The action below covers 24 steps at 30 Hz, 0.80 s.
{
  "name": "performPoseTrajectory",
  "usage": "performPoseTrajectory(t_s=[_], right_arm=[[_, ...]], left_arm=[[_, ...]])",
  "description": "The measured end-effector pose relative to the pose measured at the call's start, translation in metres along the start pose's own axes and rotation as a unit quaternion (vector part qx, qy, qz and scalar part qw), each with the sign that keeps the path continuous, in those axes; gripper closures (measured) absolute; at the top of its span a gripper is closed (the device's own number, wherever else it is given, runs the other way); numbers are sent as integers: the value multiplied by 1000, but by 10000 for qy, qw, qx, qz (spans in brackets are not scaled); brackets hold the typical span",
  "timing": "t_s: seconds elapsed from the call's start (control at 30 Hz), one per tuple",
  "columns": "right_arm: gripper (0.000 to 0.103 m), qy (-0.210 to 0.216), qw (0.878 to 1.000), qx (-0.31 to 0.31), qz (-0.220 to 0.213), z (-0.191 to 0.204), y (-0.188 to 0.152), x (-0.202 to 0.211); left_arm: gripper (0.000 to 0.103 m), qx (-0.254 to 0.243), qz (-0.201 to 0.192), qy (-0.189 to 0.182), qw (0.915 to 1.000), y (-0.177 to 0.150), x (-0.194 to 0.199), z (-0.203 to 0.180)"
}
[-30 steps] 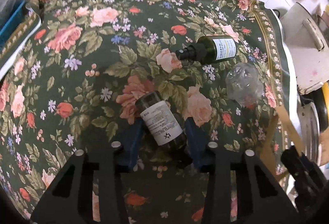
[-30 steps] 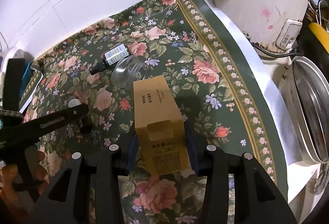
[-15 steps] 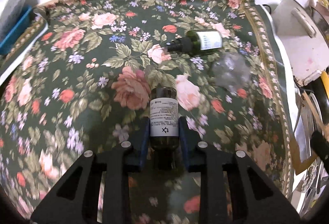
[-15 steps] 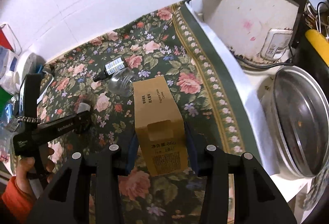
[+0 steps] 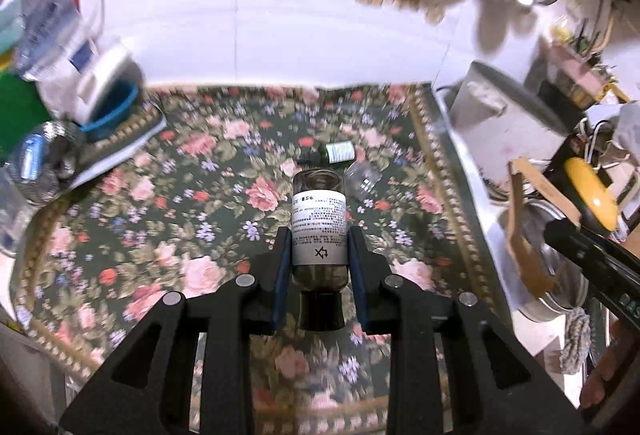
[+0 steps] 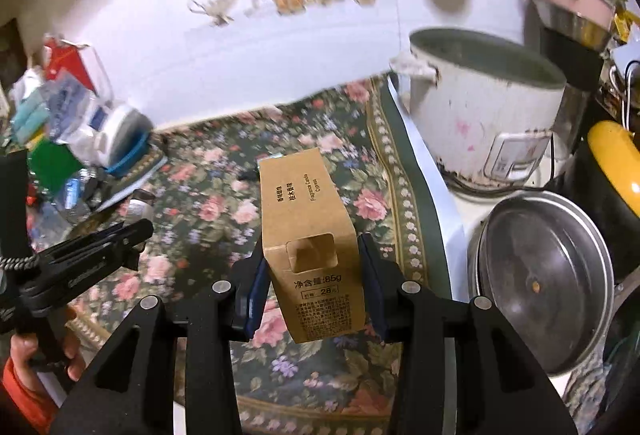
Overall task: Collect trash
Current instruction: 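Carry the box and bottle down over the floor bin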
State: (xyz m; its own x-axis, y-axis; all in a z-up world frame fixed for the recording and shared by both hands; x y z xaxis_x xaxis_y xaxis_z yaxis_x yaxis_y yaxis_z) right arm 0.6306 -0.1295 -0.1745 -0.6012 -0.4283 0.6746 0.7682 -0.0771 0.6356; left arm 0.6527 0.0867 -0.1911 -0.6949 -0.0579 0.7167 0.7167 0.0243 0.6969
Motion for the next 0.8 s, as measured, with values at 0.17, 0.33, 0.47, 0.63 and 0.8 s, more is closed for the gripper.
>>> performPoseTrajectory(t_s=[0.17,0.33,0.47,0.63,0.8], right_arm=[[65,261,9996,41,-133,25,-13,29],[65,301,9992,71,-240,52,-40,51],[65,206,9993,-89,-314,67,-73,66],[65,19,9986,-391,-345,85,-122,84],[65,-173,9971,-679,-283,98,-172,97]], left_arm=[[76,-111,-305,29,9995,-12,56,0],[76,-238,-413,-154,9987,-40,91,4],[76,-357,-421,-407,9976,-73,113,11],[76,-539,-378,-633,9958,-117,142,23],[76,-719,-215,-795,9940,-165,166,32]])
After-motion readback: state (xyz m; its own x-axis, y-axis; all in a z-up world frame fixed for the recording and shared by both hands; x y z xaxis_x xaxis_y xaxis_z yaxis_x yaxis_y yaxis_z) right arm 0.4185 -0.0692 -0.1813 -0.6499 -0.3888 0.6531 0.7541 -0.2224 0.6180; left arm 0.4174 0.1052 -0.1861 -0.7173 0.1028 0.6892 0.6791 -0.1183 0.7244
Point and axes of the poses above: each gripper's, at about its wrist camera, not at the fingertips, and x roughly against the way its jaws point, z to its left, y to its top, the point moved 7 cm from there along -x, roughly the way its jaws point, and after that the axes turned 13 degrees about -x, right-handed, at the moved point
